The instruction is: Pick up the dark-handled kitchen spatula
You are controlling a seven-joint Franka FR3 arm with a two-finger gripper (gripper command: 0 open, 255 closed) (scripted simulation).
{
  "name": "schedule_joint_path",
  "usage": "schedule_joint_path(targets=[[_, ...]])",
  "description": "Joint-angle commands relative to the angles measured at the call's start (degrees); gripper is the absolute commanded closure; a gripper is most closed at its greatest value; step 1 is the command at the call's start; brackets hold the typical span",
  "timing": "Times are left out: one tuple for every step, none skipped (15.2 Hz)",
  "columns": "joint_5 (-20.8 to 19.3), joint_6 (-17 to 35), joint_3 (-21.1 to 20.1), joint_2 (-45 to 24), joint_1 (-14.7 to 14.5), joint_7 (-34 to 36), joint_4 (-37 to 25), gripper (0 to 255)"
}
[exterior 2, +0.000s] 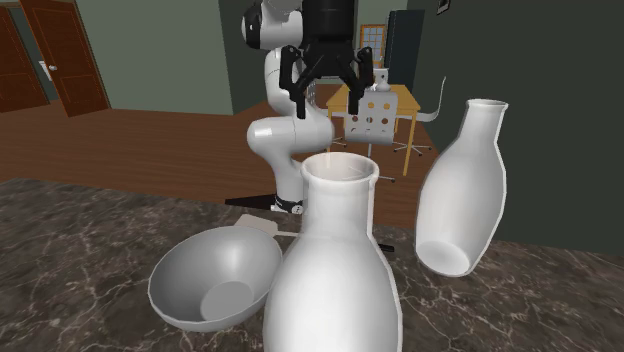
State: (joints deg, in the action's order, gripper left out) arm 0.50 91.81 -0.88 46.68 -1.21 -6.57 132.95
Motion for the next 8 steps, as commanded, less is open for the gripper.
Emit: schedule_joint_path(targets=[[0.0,0.0,0.0,0.0,0.0,0.0,0.0,0],[-0.67,1.62,1.44,0.08,-1.15,-4.24,1.85,0],[-1.4,3.23,2.95,0.03,-2.35,-8.44,3.58,0],[-2.15,4.86,4.47,-0.16,-3.49,-12.64,5.19,0],[-2.91,6.49,6.01,-0.47,-4.63,-16.84,6.68,0],[-3.69,8.13,7.56,-0.92,-5.75,-21.04,8.06,0],[-4.48,9.78,9.16,-1.5,-6.89,-25.22,9.32,0],[-5.26,11.44,10.74,-2.22,-7.99,-29.42,10.47,0]])
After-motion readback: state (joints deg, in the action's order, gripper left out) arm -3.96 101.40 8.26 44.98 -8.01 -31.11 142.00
